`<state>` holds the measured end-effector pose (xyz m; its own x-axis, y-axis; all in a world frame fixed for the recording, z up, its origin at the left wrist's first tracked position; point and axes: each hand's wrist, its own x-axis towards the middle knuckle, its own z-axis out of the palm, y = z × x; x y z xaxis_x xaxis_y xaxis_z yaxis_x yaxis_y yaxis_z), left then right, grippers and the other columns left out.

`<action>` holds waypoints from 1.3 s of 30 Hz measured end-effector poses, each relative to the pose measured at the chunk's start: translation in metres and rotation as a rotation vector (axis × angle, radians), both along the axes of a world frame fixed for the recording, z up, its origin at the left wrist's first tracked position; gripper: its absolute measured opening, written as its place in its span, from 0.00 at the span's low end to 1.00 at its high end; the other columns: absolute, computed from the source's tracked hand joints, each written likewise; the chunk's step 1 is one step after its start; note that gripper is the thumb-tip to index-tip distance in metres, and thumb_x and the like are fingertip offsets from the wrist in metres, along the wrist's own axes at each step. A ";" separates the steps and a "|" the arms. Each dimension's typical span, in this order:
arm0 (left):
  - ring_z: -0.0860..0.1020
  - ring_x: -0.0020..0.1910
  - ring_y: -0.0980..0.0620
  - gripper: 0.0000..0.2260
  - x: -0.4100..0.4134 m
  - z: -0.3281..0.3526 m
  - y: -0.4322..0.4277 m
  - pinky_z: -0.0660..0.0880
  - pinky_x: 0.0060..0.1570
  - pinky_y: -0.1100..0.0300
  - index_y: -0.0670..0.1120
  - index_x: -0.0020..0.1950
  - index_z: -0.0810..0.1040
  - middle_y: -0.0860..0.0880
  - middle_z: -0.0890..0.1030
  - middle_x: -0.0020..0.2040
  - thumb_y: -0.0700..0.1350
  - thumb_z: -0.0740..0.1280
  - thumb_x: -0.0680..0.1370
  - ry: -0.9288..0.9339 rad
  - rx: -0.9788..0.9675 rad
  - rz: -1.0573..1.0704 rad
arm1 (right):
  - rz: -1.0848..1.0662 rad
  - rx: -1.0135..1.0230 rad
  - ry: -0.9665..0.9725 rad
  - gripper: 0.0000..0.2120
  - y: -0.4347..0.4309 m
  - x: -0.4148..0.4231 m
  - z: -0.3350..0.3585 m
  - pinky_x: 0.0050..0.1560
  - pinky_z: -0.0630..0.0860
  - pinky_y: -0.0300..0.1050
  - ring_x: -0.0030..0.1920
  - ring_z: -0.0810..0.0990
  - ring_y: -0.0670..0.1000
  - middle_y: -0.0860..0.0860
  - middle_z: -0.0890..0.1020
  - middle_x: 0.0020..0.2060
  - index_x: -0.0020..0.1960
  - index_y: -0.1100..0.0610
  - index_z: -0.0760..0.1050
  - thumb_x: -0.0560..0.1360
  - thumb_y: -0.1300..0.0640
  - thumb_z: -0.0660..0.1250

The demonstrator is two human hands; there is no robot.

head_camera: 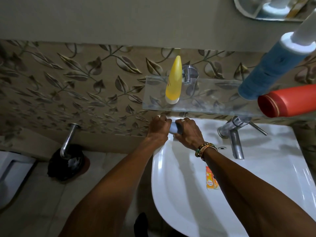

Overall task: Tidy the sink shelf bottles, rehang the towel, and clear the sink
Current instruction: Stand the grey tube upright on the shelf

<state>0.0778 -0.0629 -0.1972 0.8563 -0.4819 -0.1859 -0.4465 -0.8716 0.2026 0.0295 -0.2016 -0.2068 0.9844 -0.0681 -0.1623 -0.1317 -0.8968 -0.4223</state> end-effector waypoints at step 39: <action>0.76 0.50 0.44 0.14 -0.096 0.111 0.030 0.67 0.42 0.55 0.43 0.54 0.78 0.45 0.80 0.51 0.49 0.73 0.73 0.037 -0.398 -0.076 | -0.389 0.743 -0.257 0.30 0.011 -0.112 0.128 0.42 0.79 0.46 0.46 0.80 0.53 0.57 0.82 0.51 0.62 0.62 0.78 0.61 0.71 0.78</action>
